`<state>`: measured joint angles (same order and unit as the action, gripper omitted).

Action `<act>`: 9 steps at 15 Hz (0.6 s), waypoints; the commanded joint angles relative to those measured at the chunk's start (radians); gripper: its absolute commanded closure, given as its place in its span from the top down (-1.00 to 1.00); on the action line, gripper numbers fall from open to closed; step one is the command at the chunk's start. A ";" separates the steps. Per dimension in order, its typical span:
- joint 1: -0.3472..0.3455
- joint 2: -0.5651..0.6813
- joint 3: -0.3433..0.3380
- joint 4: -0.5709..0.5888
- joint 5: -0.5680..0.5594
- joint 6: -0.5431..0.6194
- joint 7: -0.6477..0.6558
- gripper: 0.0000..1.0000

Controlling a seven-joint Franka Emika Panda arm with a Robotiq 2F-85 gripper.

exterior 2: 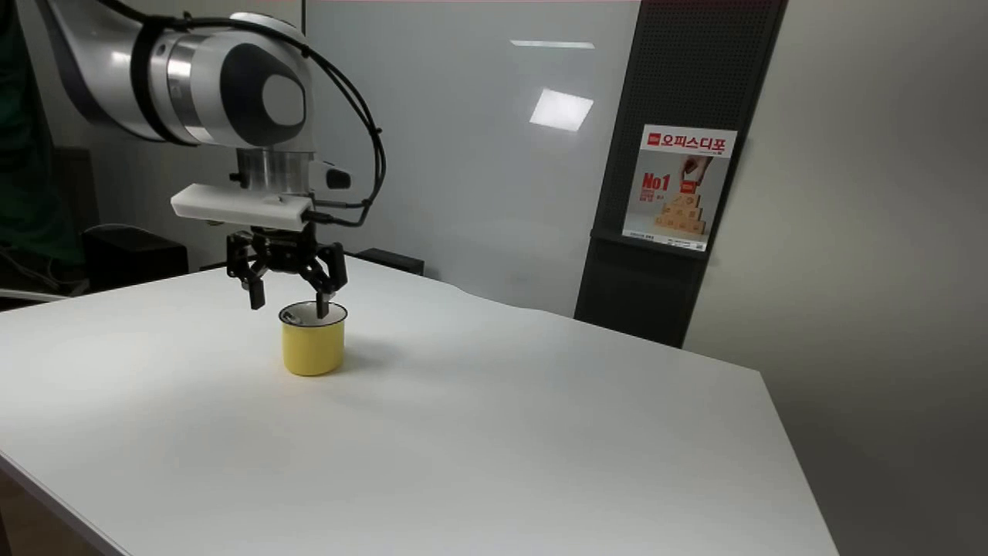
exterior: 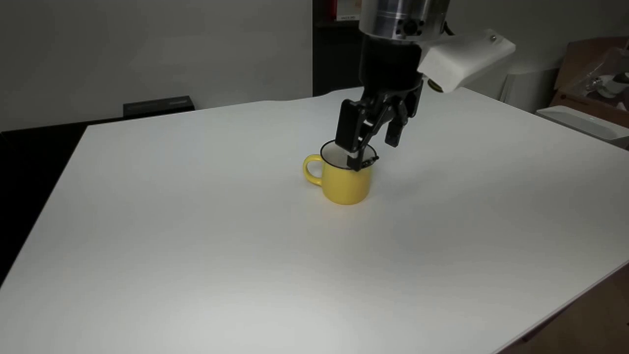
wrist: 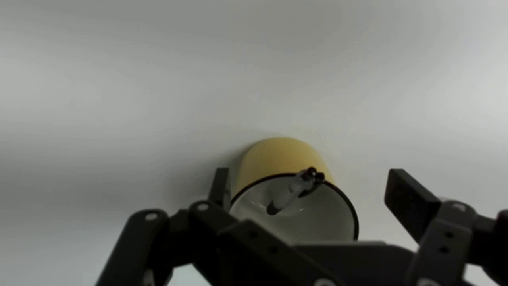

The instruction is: Move the pen from the cup to the table, to the cup, then to the table

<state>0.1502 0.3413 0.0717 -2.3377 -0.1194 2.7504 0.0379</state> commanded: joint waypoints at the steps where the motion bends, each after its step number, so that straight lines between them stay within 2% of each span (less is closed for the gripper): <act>1: -0.003 0.023 0.003 0.029 0.010 -0.007 -0.004 1.00; 3: -0.007 0.025 0.005 0.026 0.018 -0.005 -0.006 1.00; 4: -0.010 0.026 0.006 0.025 0.022 -0.002 -0.007 0.56; 5: -0.012 0.027 0.007 0.025 0.026 0.000 -0.009 0.48; 9: -0.015 0.022 0.012 0.021 0.047 0.006 -0.013 -0.10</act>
<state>0.1475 0.3620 0.0717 -2.3262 -0.0938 2.7528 0.0350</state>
